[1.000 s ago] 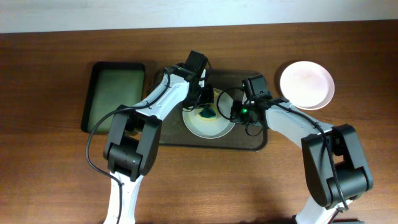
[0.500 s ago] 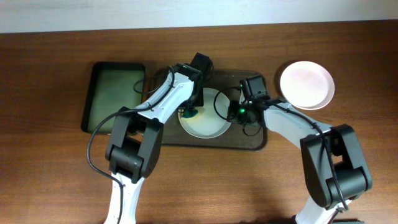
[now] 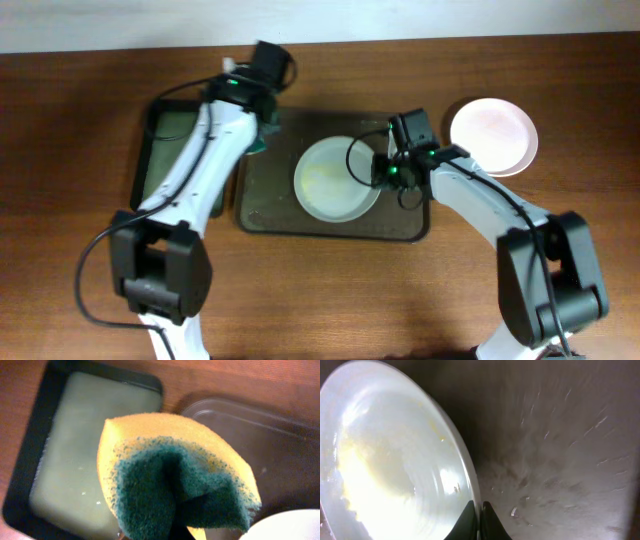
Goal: Clean dirty plates on tray and stack at the side
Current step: 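Lift the pale green plate off the tray with the right gripper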
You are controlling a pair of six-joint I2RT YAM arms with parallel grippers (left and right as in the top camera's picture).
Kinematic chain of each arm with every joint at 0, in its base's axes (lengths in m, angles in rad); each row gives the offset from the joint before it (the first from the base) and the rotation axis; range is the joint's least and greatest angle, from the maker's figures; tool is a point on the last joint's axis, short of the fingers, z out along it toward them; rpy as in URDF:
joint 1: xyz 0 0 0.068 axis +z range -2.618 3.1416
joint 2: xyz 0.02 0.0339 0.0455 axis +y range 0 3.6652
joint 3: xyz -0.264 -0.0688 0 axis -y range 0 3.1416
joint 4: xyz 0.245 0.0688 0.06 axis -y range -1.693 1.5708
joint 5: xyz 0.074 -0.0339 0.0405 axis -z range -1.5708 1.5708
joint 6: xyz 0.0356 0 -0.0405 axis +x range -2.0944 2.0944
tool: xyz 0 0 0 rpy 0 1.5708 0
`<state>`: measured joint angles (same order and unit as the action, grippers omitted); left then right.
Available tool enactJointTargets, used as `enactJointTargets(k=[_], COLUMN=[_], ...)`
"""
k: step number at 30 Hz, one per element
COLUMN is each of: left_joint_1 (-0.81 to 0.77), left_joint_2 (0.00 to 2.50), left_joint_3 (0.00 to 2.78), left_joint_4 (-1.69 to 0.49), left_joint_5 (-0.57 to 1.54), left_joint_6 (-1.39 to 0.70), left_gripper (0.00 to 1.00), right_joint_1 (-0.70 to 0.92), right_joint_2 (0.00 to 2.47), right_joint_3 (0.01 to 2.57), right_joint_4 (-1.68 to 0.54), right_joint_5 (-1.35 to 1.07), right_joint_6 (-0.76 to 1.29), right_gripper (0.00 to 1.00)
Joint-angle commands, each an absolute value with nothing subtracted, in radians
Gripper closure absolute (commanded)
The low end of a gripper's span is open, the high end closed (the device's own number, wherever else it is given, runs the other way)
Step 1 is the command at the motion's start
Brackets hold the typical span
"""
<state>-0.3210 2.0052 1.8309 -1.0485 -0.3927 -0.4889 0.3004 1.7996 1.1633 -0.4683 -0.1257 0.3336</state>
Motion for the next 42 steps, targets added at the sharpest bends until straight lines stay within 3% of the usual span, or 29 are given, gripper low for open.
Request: enactJointTargets(k=[1,6,12,19,28,33,36,38,40,42], left_joint_1=[-0.183,-0.009,0.115,0.14,0.139,0.139,0.139,0.139,0.139,0.139], left_joint_2=[1.987,1.988,1.988,1.988,1.988,1.988,1.988,1.988,1.988,1.988], left_joint_3=[1.836,1.807,1.734,1.679,1.656,1.655,1.654,1.654,1.654,1.654], left_joint_4=[-1.08,-1.093,-1.082,-1.015,-0.996,-0.996,-0.996,-0.995,-0.995,-0.996], left_joint_5=[-0.245,-0.073,-0.028,0.02,0.024,0.023,0.023,0.023,0.023,0.023], left_joint_6=[-0.476,-0.447,-0.428,-0.421,-0.421,-0.419,-0.417,-0.417,-0.417,-0.417], left_gripper=[1.0,1.0,1.0,1.0,1.0,1.0,1.0,1.0,1.0,1.0], right_joint_1=[0.382,0.575,0.813,0.903,0.914,0.918,0.885,0.814,0.759,0.709], right_joint_2=[1.699,1.684,1.684,1.684,1.684,1.684,1.686,1.711,1.729,1.708], right_joint_3=[1.317,1.477,1.503,1.503,1.503,1.501,1.478,1.454,1.444,1.447], right_joint_4=[-0.551,-0.65,-0.46,-0.265,-0.242,-0.268,-0.415,-0.559,-0.598,-0.649], right_joint_5=[0.102,0.501,1.014,1.056,1.06,1.058,0.921,0.691,0.678,0.775], right_joint_6=[0.196,0.007,-0.329,-0.673,-1.041,-0.945,-0.644,-0.512,-0.403,-0.086], right_gripper=[0.96,0.96,0.96,0.96,0.96,0.96,0.96,0.96,0.96,0.96])
